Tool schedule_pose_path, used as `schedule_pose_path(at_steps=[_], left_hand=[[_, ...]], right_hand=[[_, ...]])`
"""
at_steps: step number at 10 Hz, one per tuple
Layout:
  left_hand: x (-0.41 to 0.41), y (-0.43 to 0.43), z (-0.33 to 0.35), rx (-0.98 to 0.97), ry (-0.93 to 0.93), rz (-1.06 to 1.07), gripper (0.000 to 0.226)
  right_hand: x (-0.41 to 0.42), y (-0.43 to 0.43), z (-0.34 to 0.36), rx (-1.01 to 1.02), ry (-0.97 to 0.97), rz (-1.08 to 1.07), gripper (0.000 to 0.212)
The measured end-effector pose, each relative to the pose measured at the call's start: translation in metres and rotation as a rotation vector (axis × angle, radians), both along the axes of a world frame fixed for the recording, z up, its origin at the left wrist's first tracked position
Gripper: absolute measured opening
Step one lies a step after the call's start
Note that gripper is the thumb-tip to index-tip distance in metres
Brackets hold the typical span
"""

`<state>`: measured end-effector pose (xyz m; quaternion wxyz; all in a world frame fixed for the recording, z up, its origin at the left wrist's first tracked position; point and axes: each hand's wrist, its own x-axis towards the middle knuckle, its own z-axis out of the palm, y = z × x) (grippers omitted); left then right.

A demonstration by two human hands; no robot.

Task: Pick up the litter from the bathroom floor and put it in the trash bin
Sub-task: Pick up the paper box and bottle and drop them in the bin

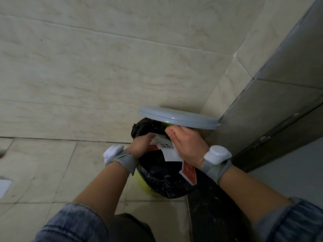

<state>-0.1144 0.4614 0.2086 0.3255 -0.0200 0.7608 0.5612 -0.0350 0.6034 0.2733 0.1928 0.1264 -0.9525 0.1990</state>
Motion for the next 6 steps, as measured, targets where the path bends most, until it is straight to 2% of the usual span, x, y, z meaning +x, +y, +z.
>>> schedule_pose_path(at_steps=[1, 2, 3, 4, 5, 6], left_hand=[[-0.003, -0.001, 0.014, 0.155, -0.118, 0.098, 0.026], [-0.007, 0.002, 0.025, 0.207, -0.138, 0.142, 0.038], [-0.005, 0.007, 0.037, 0.175, -0.147, 0.145, 0.046], [-0.009, 0.012, 0.045, 0.14, -0.147, 0.172, 0.043], [-0.015, 0.015, 0.054, 0.055, -0.174, 0.156, 0.027], [-0.024, 0.017, 0.058, 0.025, -0.193, 0.101, 0.037]], right_hand=[[0.0, -0.002, -0.016, 0.028, -0.005, 0.008, 0.059], [-0.001, 0.003, -0.03, -0.044, -0.07, -0.006, 0.048], [-0.002, 0.01, -0.044, -0.167, -0.161, -0.047, 0.037], [-0.007, 0.017, -0.064, -0.156, -0.298, -0.14, 0.031], [-0.012, 0.023, -0.087, -0.123, -0.473, -0.303, 0.044], [-0.016, 0.029, -0.105, -0.165, -0.756, -0.244, 0.068]])
